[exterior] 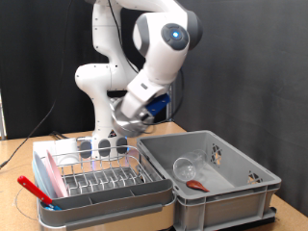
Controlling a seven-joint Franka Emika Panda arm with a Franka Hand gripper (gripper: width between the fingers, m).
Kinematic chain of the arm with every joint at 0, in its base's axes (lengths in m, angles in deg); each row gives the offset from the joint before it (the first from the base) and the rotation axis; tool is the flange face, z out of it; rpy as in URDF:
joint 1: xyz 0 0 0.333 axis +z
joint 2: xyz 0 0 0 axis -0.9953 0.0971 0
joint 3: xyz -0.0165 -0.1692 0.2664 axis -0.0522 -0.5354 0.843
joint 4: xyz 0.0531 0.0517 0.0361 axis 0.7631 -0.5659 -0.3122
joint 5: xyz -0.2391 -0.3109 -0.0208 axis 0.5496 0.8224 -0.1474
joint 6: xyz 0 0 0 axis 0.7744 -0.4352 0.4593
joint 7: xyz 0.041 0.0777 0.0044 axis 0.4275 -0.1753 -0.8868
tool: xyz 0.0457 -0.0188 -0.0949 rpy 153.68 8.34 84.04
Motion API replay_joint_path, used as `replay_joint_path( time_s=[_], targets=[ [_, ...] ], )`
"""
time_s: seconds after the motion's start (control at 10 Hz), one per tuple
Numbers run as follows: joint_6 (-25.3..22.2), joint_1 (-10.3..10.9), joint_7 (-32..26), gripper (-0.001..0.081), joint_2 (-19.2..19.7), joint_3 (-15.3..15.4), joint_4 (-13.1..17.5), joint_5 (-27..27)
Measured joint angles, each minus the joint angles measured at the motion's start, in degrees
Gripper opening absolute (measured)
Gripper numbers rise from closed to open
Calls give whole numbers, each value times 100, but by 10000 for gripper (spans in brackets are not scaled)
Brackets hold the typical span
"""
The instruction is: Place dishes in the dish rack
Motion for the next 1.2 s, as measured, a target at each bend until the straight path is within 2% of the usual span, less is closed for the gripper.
replay_joint_path(
  time_s=[0.2, 0.5, 1.0, 1.2],
  targets=[
    [-575, -187, 59, 3, 30, -177, 191, 276],
    [-1024, -447, -392, 3, -52, -484, 340, 176],
    [-1020, -442, -212, 3, 121, -395, 162, 335],
    [-856, -455, -28, 3, 234, -409, 23, 477]
  ],
)
